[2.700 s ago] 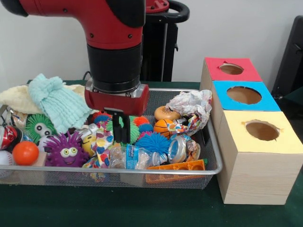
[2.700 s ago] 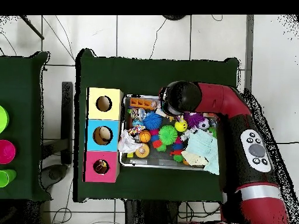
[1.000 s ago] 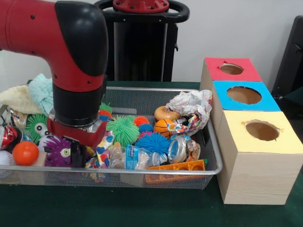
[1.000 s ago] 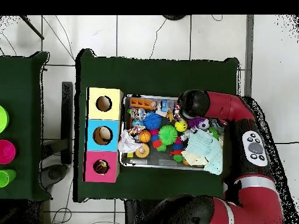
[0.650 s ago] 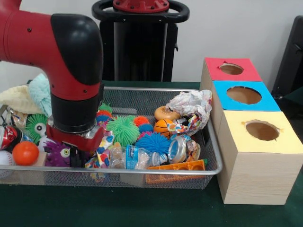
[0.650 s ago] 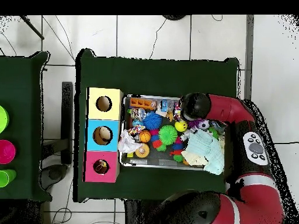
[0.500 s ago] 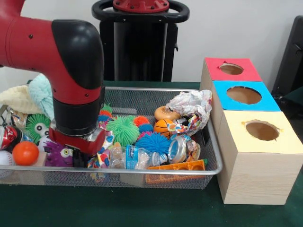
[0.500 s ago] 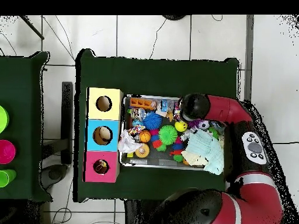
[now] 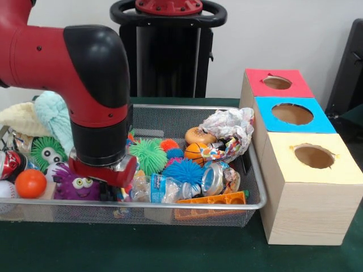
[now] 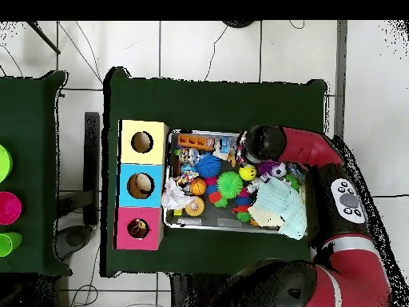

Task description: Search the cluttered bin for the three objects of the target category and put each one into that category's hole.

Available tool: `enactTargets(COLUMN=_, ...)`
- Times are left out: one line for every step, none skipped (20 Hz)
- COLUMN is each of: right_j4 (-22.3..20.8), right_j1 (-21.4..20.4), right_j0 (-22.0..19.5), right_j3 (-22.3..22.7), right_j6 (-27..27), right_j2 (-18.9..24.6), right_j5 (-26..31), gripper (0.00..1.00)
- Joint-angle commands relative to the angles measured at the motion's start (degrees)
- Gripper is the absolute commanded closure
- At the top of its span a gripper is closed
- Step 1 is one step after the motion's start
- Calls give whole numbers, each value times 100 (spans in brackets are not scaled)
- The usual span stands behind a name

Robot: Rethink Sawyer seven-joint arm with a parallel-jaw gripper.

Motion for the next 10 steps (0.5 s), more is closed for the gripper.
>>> enactTargets(right_j4=160, right_j1=-96, right_j0=-61, right_j3=381, right_j6=-1520, right_j2=1022, right_j5=571, gripper=100)
enactTargets(right_j4=156, right_j1=-113, right_j0=-65, right_j3=395, right_j6=-1491, right_j2=1051, right_j5=601, gripper=100)
enactTargets(right_j4=152, right_j1=-106, right_j0=-82, right_j3=381, right_j6=-1487, right_j2=1085, right_j5=641, gripper=100)
enactTargets(right_j4=151, right_j1=-130, right_j0=-71, right_j3=408, right_j6=-1452, right_j2=1104, right_j5=646, gripper=100)
enactTargets(right_j4=146, right_j1=-130, right_j0=-74, right_j3=398, right_j6=-1430, right_j2=1122, right_j5=666, gripper=100)
enactTargets(right_j4=133, right_j1=-183, right_j0=-50, right_j3=447, right_j6=-1369, right_j2=1122, right_j5=649, gripper=100)
enactTargets(right_j4=106, right_j1=-232, right_j0=-14, right_j3=459, right_j6=-1310, right_j2=1097, right_j5=645, gripper=100)
enactTargets(right_j4=94, right_j1=-291, right_j0=10, right_j3=503, right_j6=-1264, right_j2=1090, right_j5=639, gripper=100)
enactTargets(right_j4=106, right_j1=-318, right_j0=21, right_j3=511, right_j6=-1260, right_j2=1106, right_j5=688, gripper=100)
enactTargets(right_j4=118, right_j1=-345, right_j0=34, right_j3=524, right_j6=-1237, right_j2=1120, right_j5=713, gripper=100)
